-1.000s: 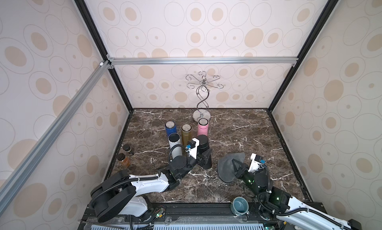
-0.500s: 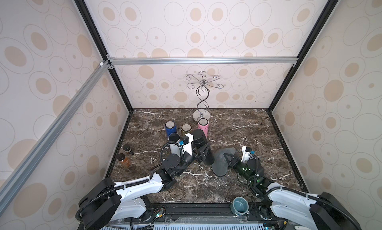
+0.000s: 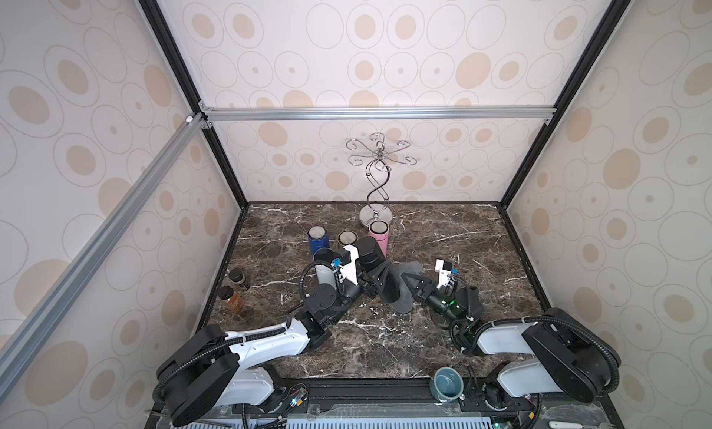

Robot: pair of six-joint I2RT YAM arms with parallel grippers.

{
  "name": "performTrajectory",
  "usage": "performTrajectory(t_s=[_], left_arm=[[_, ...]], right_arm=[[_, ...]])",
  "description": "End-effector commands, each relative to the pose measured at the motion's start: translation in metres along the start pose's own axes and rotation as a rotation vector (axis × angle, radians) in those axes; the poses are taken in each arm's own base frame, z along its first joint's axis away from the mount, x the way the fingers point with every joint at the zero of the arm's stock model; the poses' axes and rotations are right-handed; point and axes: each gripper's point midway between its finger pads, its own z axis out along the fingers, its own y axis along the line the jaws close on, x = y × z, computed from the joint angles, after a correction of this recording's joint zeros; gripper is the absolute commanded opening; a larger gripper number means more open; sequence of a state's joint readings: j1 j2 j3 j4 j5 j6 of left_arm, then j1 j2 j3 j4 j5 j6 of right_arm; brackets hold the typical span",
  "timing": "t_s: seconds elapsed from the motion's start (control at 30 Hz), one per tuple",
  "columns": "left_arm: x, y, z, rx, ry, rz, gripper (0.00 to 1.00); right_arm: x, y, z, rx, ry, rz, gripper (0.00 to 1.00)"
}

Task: Wipe the surface of the thermos
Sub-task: Wipe the dirt from the surface of the thermos.

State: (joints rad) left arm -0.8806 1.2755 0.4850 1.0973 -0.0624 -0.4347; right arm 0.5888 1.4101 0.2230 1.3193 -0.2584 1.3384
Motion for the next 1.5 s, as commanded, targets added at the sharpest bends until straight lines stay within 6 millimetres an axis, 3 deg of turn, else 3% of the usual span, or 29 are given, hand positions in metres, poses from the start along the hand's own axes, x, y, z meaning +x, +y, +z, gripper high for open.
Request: performTrajectory(t_s=[0.0, 0.27, 0.4, 0.73, 1.1, 1.47], left_arm=[[-0.052, -0.018, 0.005, 0.058, -0.174, -0.037, 0.00], [-0.069, -0.023, 0.002, 0.071, -0.212, -0.025, 0.00], [-0.076, -0.022, -0.002, 0.052, -0.228, -0.012, 0.00], [-0.083, -0.017, 0.000, 0.033, -0.268, -0.012, 0.00], [-0.088, -0.020, 0.014, 0.057, -0.302, -0.033, 0.00], [-0.089, -0.020, 0.020, 0.050, -0.311, -0.025, 0.00]], right_arm=[[-0.004, 0.033, 0.003, -0.118, 0.008, 0.141, 0.00], [-0.009, -0.004, -0.008, -0.016, -0.059, 0.178, 0.00], [-0.008, -0.006, -0.006, -0.009, -0.049, 0.189, 0.00], [-0.004, 0.015, -0.005, -0.070, -0.007, 0.192, 0.00], [0.001, 0.055, -0.001, -0.180, 0.070, 0.182, 0.00], [0.007, 0.082, -0.002, -0.252, 0.122, 0.151, 0.00]])
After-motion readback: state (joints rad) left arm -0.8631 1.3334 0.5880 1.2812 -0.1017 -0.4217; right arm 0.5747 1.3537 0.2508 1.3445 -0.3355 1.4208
